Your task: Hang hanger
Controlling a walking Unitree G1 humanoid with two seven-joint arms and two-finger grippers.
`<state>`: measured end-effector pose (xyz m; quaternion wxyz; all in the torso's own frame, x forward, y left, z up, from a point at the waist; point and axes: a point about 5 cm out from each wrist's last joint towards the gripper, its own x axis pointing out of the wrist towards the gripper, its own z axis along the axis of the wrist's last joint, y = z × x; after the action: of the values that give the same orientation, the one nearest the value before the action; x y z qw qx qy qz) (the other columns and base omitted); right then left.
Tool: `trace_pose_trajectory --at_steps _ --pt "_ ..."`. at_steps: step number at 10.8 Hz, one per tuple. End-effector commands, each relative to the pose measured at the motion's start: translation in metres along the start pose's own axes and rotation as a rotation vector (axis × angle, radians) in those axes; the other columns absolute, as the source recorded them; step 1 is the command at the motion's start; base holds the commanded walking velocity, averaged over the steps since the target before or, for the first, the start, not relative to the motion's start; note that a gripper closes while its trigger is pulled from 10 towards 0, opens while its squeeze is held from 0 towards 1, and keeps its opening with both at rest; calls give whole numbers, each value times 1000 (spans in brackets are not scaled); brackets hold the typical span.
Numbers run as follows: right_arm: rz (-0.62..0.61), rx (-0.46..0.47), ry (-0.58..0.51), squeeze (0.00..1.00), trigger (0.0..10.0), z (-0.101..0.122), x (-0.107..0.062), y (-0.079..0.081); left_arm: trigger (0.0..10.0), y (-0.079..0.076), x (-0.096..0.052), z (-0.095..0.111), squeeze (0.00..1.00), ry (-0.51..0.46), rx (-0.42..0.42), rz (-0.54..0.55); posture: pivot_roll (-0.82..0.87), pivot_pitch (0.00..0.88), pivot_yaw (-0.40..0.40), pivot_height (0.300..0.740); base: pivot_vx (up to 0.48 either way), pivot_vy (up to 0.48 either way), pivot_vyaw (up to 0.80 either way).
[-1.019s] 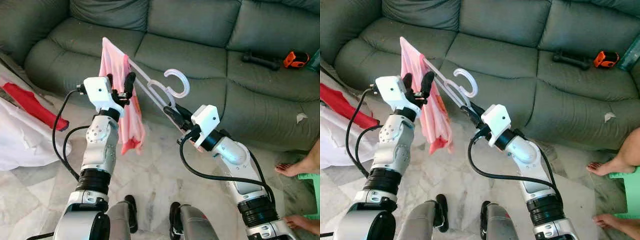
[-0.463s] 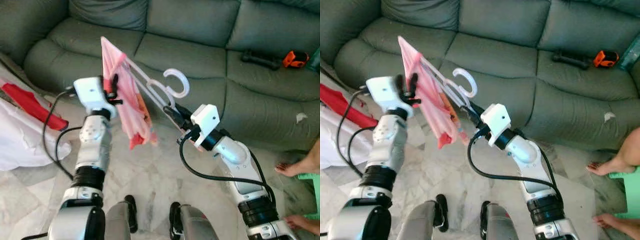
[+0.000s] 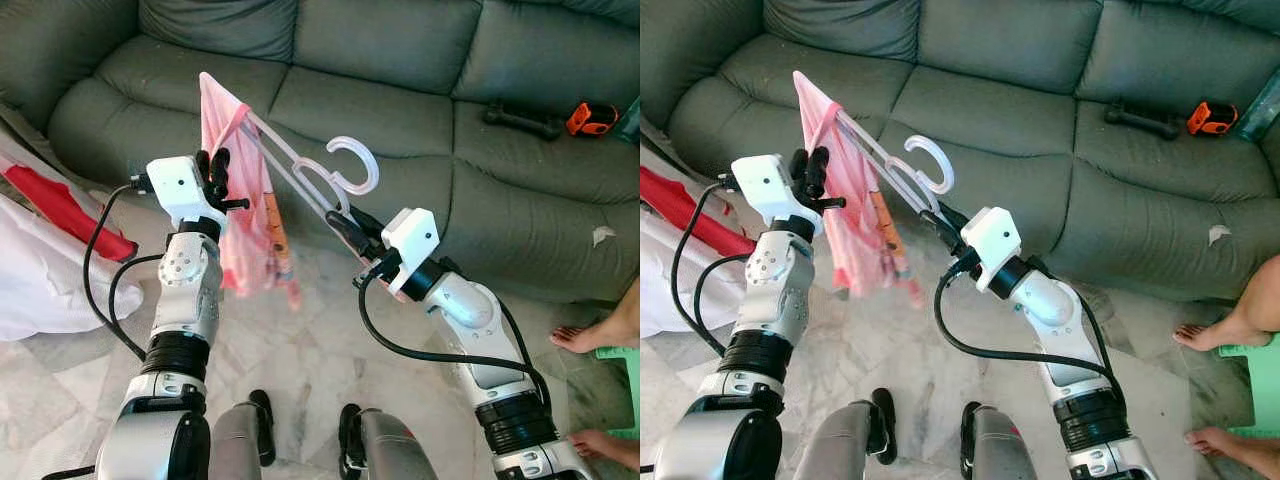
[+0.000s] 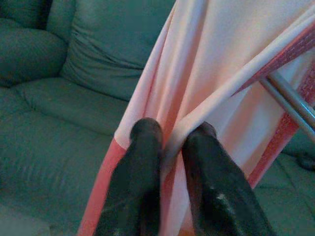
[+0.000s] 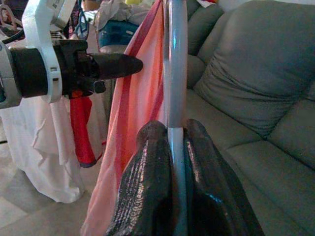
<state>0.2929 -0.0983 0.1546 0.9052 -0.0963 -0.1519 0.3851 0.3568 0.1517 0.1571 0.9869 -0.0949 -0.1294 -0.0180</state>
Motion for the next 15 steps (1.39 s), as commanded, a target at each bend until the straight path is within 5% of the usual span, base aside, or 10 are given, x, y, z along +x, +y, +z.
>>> trace_pose_trajectory --at_steps 1,8,12,15 --pt "7 -18 -40 0 10000 8 -1 1 0 2 0 0 0 -1 11 5 -68 223 -34 740 0 0 0" --pt "-24 13 -12 0 10000 2 -4 -6 0 9 -1 17 0 -83 14 -30 -62 225 -40 740 0 0 0" --pt "-64 215 128 0 10000 -25 -20 -18 0 14 -10 54 0 -222 107 -103 -49 228 -44 740 0 0 0" --pt "-36 318 261 0 10000 -51 -21 -28 0 -26 -17 72 0 -267 37 -349 -43 225 -52 740 0 0 0"
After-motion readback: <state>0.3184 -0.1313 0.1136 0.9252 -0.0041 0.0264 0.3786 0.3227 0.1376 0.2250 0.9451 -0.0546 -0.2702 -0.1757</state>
